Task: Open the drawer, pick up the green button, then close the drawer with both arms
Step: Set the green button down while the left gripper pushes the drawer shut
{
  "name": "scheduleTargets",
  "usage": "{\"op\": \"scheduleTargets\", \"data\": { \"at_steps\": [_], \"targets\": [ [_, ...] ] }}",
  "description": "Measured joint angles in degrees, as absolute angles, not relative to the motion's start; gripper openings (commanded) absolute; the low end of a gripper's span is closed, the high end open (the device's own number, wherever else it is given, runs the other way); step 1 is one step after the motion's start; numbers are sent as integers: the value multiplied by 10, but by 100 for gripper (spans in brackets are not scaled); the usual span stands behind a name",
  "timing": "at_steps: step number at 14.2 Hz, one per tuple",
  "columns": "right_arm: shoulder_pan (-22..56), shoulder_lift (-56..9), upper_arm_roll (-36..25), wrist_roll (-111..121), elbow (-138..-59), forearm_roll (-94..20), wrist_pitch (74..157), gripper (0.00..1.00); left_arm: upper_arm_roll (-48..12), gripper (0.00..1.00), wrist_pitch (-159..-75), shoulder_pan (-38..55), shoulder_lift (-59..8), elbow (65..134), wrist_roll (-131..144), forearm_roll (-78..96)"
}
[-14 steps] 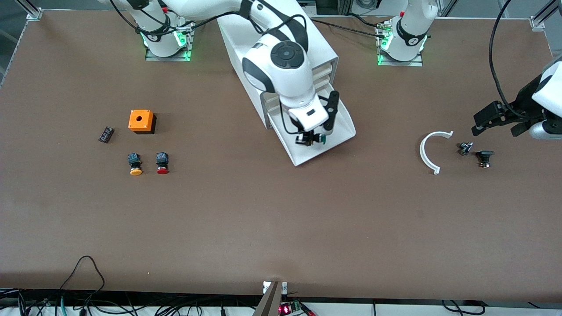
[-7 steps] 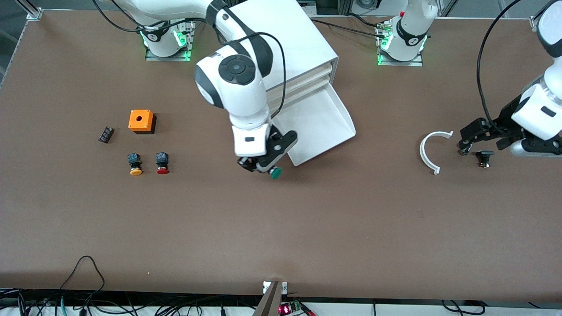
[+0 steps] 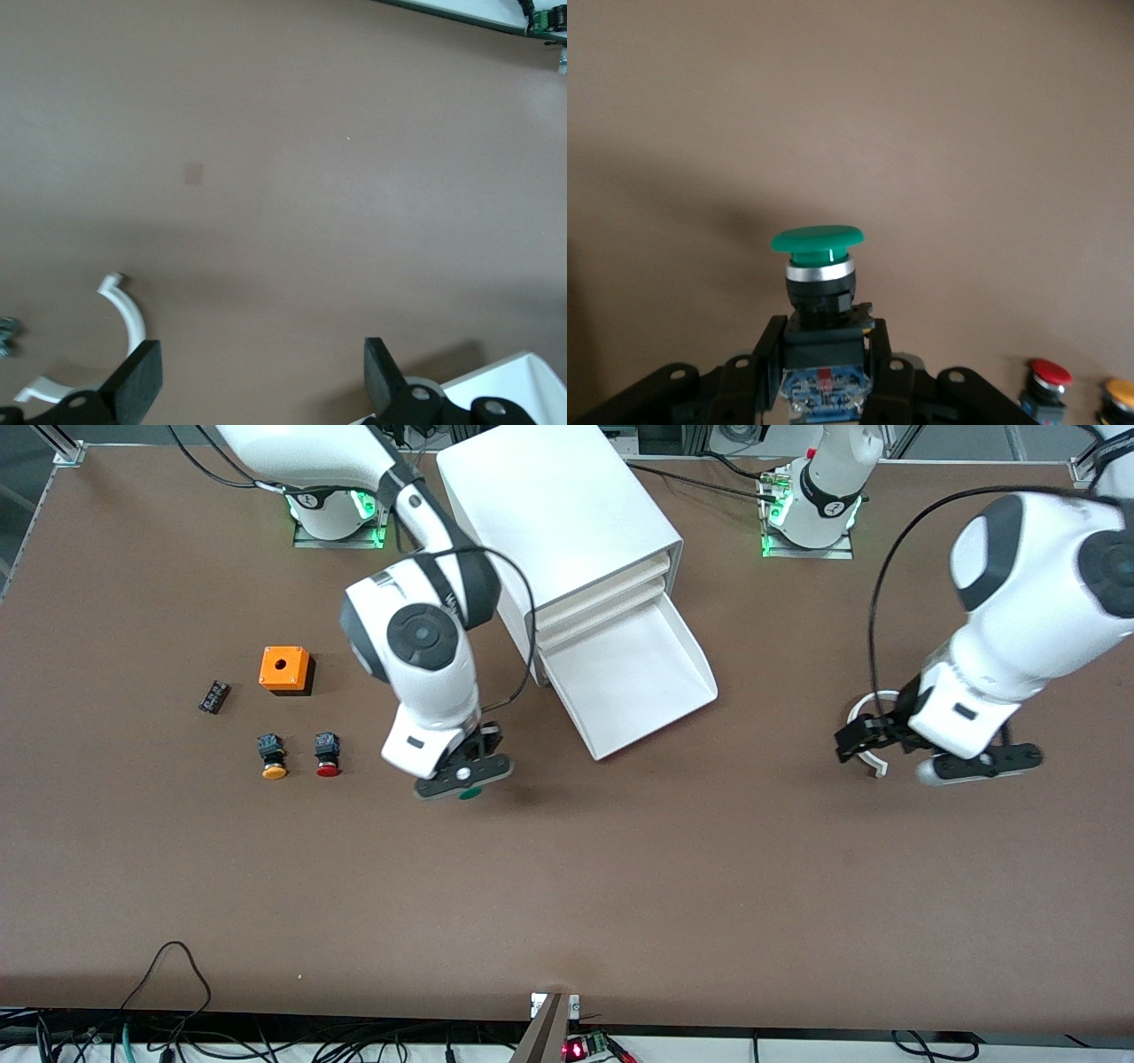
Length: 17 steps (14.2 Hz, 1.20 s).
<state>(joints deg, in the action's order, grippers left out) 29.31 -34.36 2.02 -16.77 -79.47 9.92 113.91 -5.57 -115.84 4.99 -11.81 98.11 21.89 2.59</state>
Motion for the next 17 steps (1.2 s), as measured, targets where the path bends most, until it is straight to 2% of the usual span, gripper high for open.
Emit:
{"op": "scheduleTargets", "data": {
  "at_steps": [5, 12, 17],
  "targets": [
    [245, -317, 19, -211, -893, 99, 1138, 16, -60, 100, -1254, 100, -177, 1023, 351, 26],
    [243, -279, 24, -349, -1048, 99, 1211, 16, -61, 100, -1406, 157, -264, 1081, 477, 26],
    [242, -272, 23, -362, -1118, 101, 1281, 18, -62, 100, -1420, 194, -286, 1092, 518, 26]
  ]
}}
